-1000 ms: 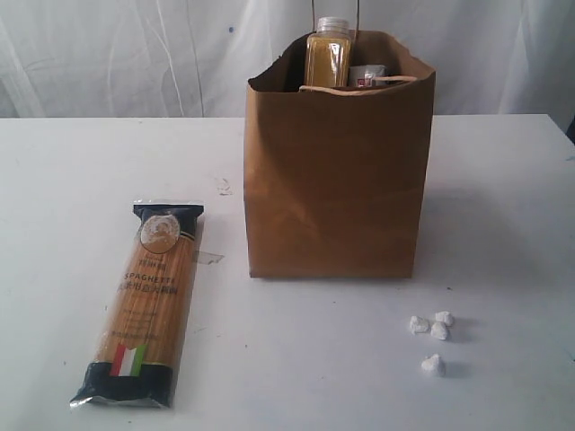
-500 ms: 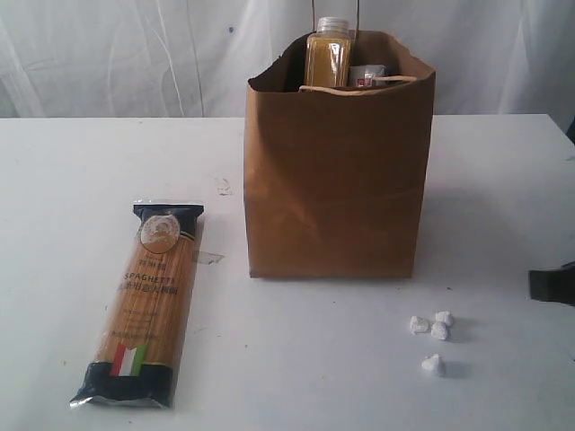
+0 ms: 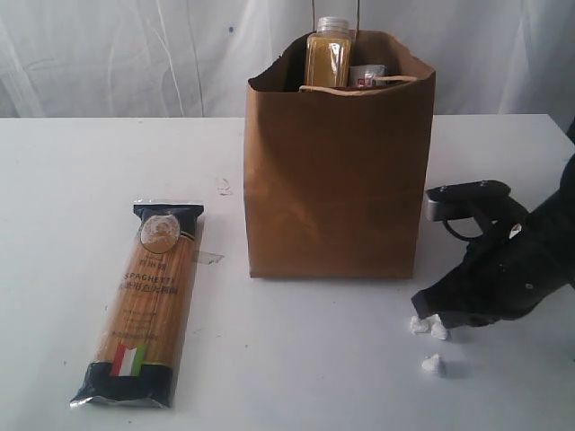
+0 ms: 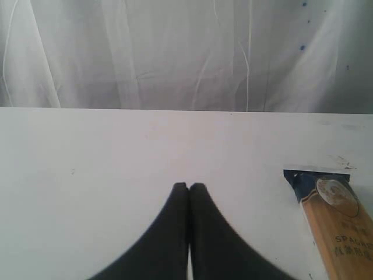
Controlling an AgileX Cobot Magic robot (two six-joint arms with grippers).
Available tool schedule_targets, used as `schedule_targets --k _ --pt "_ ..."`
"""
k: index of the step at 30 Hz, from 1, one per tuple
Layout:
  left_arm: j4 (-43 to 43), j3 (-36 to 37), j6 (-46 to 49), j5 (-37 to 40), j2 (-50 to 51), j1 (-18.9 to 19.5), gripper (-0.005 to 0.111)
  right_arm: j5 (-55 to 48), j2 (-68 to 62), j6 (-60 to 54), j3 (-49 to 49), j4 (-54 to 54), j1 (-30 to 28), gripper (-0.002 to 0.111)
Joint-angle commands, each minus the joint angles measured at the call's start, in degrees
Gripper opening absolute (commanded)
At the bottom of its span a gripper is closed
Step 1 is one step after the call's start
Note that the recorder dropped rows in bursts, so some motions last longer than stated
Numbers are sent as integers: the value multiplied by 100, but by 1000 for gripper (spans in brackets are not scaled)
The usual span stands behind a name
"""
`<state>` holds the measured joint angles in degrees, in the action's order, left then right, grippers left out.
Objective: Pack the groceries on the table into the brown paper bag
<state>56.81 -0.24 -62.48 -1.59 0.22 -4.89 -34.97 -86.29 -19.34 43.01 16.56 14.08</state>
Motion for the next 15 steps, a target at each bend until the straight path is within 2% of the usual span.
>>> schedule_targets --k 1,10,15 --pt "61 24 -2 -24 -22 -44 1 366 -186 -119 53 17 21 29" --pt "61 24 -2 -24 -22 -44 1 1227 -626 -110 53 -222 21 29" --pt "61 24 -2 -24 -22 -44 1 1336 -942 -110 53 -349 21 29"
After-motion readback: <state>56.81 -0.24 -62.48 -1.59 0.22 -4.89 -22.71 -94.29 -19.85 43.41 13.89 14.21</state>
